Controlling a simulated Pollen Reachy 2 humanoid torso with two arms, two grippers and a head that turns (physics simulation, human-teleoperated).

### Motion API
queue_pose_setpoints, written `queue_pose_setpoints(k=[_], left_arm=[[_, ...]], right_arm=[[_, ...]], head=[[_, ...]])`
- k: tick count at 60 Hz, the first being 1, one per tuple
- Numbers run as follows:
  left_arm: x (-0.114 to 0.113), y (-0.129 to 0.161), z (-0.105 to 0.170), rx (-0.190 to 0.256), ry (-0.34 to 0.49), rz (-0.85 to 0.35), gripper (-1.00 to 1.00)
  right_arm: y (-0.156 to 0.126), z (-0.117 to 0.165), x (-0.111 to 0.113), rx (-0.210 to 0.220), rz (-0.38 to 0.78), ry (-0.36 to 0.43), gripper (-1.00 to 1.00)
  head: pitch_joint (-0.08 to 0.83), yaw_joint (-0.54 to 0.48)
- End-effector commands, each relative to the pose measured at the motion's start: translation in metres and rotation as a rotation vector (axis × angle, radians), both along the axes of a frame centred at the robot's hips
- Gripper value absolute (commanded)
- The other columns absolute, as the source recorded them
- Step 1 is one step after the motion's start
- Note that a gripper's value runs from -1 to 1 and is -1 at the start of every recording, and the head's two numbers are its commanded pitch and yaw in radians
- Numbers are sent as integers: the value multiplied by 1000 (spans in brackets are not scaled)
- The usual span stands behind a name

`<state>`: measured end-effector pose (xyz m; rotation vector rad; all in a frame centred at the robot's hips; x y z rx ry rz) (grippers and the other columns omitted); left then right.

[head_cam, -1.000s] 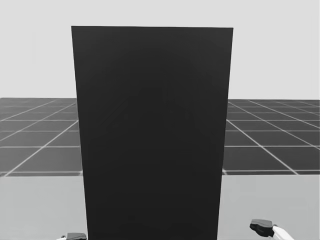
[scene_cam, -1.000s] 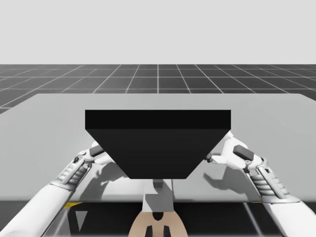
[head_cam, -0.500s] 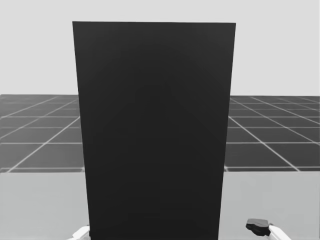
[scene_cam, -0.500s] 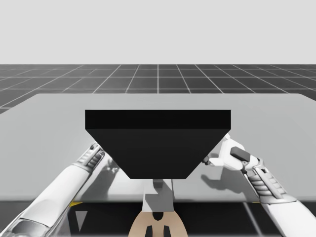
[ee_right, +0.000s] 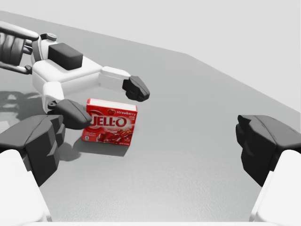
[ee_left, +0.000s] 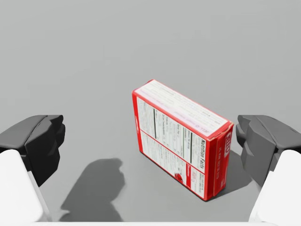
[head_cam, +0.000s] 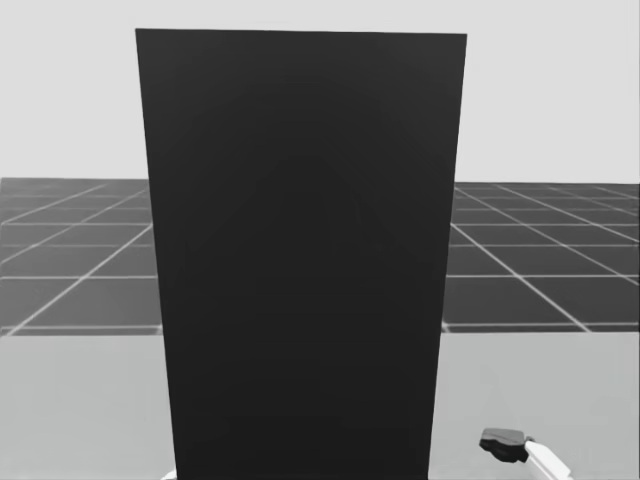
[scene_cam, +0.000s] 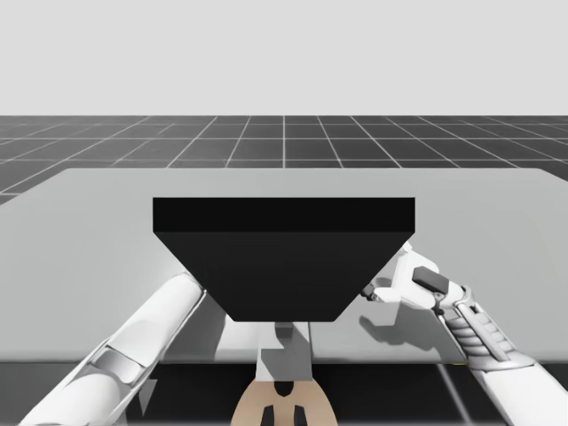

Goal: Reach around the screen and pick up the object behind it.

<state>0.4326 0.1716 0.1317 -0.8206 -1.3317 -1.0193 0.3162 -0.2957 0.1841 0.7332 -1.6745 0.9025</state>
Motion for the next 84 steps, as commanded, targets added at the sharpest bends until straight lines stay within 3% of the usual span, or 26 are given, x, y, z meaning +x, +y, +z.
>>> queue_pose_setpoints(k=[1, 13, 14, 15, 16, 17, 18, 36, 52, 63, 68, 84], left_arm=[[6, -13, -11, 14, 34, -35, -1000], [8, -25, -12, 18, 31, -58, -1000], [8, -26, -12, 16, 19, -55, -824], [8, -26, -12, 14, 10, -56, -296], [8, -26, -12, 14, 20, -62, 89], [8, -27, -12, 13, 22, -62, 910], [8, -27, -12, 13, 21, -62, 937], [9, -16, -10, 5, 14, -46, 1000], [14, 16, 12, -3, -12, 18, 1000], [18, 42, 48, -12, -68, 61, 1000], [23, 50, 80, -11, -126, 81, 1000], [29, 46, 152, -36, -245, 90, 1000]], right_arm=[[1, 0, 0, -4, 2, -4, -1000], [2, 0, -1, -9, 0, -6, -1000], [2, 0, -1, -10, 0, -7, -1000], [2, 0, -1, -10, 0, -7, -1000], [2, 0, -1, -10, 1, -7, -1000], [2, 0, -1, -9, 1, -6, -1000], [2, 0, -1, -10, 0, -6, -1000], [3, -1, -1, -17, -5, -7, -1000], [3, -1, -1, -18, -10, -7, -1000], [2, 1, -1, -15, -15, -9, -1000], [2, 1, 0, -15, -18, -11, -1000], [1, 1, 0, -13, -25, -13, -1000]], head=[[107, -35], [108, -36], [108, -36], [108, -37], [109, -38], [109, -39], [109, -39], [110, -39], [108, -40], [106, -39], [105, -38], [101, -43]])
